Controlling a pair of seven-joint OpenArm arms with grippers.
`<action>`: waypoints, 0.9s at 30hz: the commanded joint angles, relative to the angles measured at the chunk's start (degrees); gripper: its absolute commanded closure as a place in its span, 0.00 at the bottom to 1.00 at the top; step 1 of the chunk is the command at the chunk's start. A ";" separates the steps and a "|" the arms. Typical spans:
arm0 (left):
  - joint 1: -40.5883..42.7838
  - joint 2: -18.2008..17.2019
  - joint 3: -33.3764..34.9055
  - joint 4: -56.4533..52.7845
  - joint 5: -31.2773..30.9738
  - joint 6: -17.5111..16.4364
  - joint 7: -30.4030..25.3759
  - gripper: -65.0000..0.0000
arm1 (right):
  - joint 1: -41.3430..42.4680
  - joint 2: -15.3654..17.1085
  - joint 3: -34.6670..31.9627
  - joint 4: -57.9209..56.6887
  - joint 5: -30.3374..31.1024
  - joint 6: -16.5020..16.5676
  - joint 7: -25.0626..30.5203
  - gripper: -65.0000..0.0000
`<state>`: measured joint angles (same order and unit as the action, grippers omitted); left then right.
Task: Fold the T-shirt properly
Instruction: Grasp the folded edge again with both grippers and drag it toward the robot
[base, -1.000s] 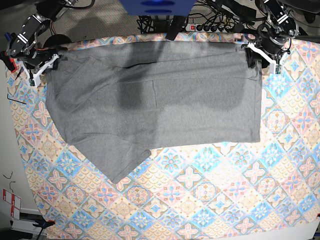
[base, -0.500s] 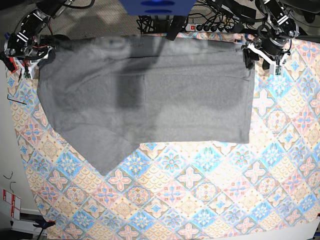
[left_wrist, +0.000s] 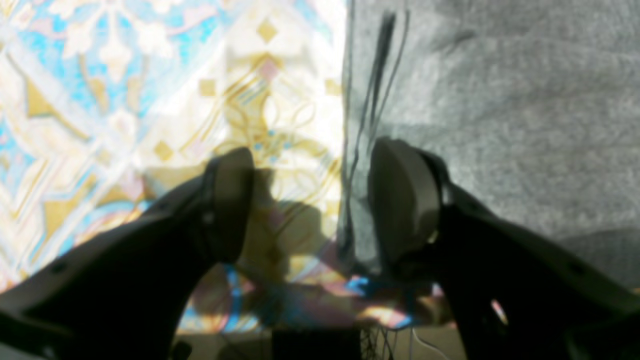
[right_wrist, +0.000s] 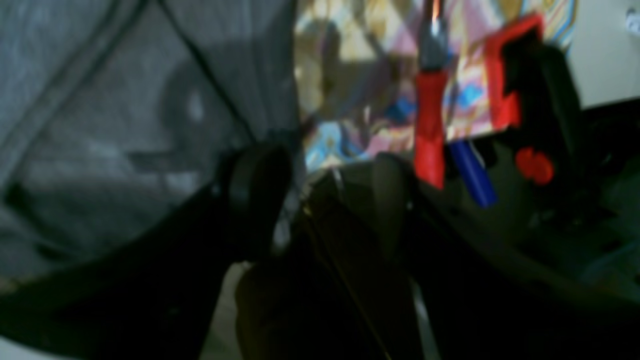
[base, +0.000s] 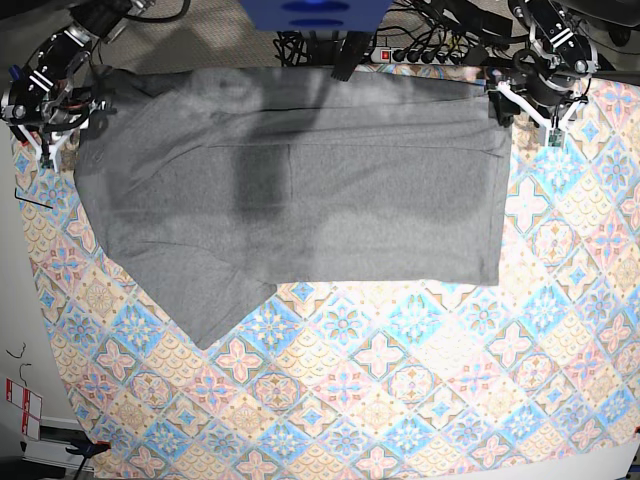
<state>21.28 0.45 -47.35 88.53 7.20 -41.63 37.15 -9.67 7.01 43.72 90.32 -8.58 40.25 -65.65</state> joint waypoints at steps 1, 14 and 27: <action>0.66 -0.23 -0.95 0.74 2.60 1.63 2.11 0.40 | 0.84 1.39 0.10 1.06 0.18 -0.25 0.55 0.53; -0.40 0.12 -0.69 4.96 3.13 1.63 2.19 0.38 | 4.97 3.06 0.10 4.05 0.10 -0.25 0.28 0.53; -0.40 0.04 -0.87 5.84 2.51 1.63 2.19 0.21 | 5.06 2.97 0.01 3.70 0.10 -0.25 0.46 0.53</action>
<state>20.80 1.13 -47.88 93.01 10.31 -40.32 40.14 -5.08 8.80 43.55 93.21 -8.60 40.25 -65.67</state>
